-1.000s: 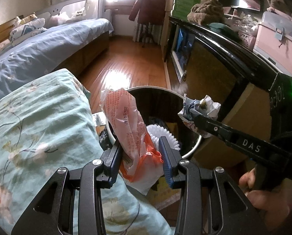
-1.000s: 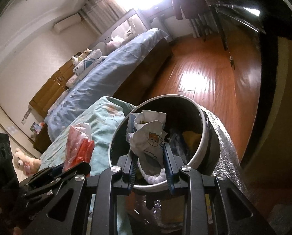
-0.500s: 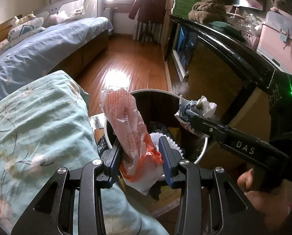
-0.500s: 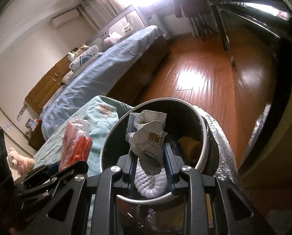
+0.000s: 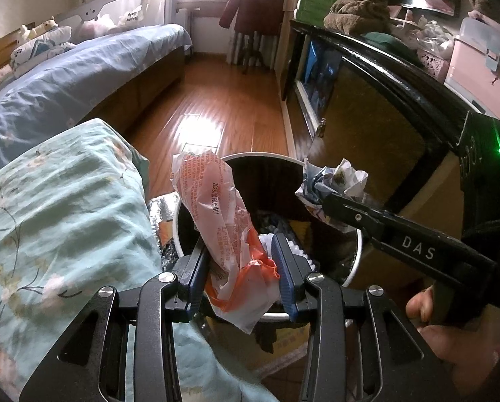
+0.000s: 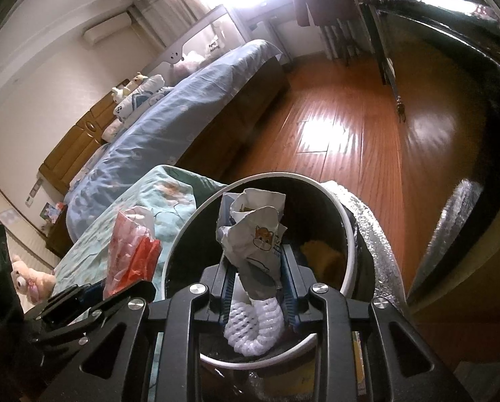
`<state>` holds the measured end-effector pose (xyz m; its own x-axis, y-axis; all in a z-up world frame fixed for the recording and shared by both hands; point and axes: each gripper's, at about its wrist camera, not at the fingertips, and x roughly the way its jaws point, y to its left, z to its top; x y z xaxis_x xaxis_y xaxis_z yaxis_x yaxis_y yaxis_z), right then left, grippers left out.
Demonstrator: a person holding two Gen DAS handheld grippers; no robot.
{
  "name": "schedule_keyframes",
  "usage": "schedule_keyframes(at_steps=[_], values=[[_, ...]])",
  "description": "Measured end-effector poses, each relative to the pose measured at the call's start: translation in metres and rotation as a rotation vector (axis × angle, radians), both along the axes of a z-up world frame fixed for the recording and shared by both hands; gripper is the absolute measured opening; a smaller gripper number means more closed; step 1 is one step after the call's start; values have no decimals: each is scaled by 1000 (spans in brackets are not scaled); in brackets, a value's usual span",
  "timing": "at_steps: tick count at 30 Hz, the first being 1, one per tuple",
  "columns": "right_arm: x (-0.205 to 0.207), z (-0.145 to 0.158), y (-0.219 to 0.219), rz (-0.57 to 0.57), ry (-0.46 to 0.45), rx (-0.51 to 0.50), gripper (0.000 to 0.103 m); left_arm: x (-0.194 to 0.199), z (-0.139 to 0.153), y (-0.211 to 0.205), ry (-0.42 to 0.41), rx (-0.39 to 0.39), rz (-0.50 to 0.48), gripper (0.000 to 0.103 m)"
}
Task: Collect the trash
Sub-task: 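Lower both grippers into the bin and open them to release the items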
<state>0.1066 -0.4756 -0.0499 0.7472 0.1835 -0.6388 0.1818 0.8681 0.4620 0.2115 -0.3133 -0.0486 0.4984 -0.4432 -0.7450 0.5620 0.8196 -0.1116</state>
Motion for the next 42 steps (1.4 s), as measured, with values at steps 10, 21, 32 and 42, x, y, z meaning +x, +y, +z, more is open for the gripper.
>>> schedule_keyframes(at_steps=[10,21,32,42], values=[[3,-1,-1,1,5,0,28,4,-1,-5,9,1,-4,36],[8,-4,-3,1,14,1,28,7,-2,-9,29,4,-8,36],[7,-2,-6,-6,11,13,48,4,6,-1,20,-13,2,55],[-9,13,6,-4,-18,23,61,-10,16,35,13,-47,53,60]])
